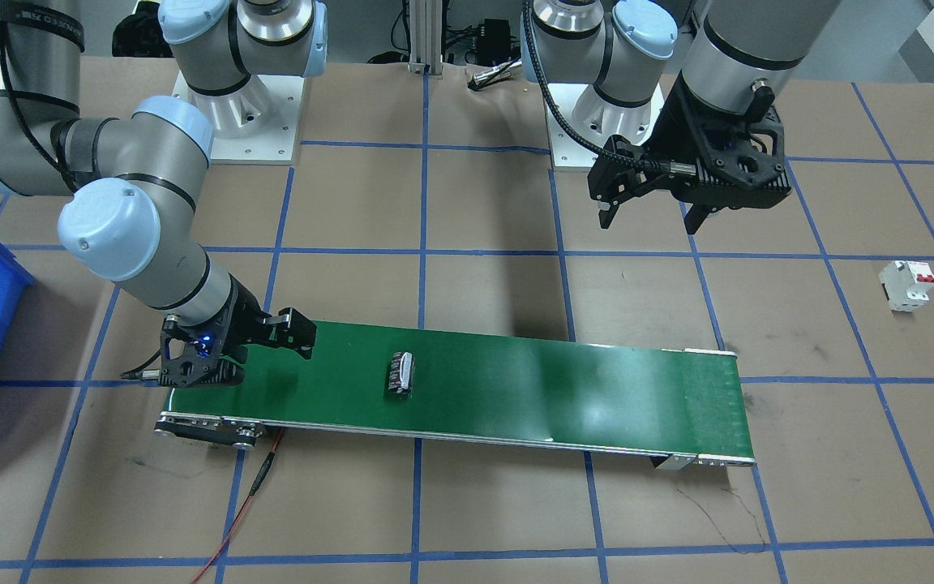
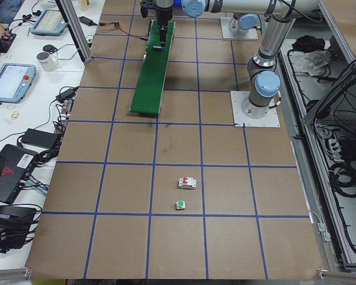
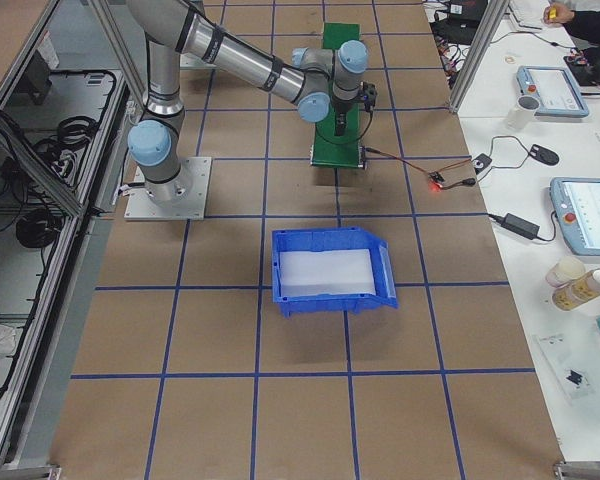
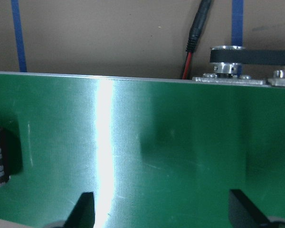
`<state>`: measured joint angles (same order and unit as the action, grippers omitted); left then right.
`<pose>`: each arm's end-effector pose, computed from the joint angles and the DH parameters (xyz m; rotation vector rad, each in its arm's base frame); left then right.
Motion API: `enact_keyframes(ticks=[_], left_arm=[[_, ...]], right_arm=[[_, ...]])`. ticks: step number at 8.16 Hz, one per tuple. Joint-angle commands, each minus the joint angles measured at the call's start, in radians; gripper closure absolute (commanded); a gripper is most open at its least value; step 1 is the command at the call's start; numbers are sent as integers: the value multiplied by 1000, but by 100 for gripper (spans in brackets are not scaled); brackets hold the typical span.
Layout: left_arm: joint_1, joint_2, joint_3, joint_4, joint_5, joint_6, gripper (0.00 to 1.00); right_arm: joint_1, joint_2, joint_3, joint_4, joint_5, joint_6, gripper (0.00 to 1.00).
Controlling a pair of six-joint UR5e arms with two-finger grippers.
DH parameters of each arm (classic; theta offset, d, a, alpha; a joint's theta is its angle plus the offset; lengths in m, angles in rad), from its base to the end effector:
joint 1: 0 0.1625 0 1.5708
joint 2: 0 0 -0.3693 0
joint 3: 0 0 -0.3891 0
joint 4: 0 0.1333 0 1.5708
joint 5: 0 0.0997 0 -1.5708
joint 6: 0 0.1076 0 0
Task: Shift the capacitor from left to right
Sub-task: 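Grasp the capacitor arriving on the belt with the right gripper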
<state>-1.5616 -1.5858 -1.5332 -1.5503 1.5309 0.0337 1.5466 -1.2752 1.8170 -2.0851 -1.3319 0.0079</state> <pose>-0.1330 -0.5000 0.4374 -0.0393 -3.1016 0.0681 0.1457 -0.5414 0.2079 0.0514 2.9018 0.0371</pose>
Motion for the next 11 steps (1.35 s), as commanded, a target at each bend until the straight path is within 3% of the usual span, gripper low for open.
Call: enact_keyframes(ticks=[1, 8, 10, 11], left_arm=[[0, 0, -1, -1, 0, 0, 0], [0, 0, -1, -1, -3, 0, 0], [-2, -2, -1, -1, -3, 0, 0], [-2, -2, -4, -1, -12, 0, 0]], right_arm=[[-8, 5, 1, -3, 13, -11, 0], [-5, 16, 5, -46, 29, 76, 2], [-5, 26, 5, -46, 30, 75, 11], [-5, 33, 5, -46, 27, 75, 11]])
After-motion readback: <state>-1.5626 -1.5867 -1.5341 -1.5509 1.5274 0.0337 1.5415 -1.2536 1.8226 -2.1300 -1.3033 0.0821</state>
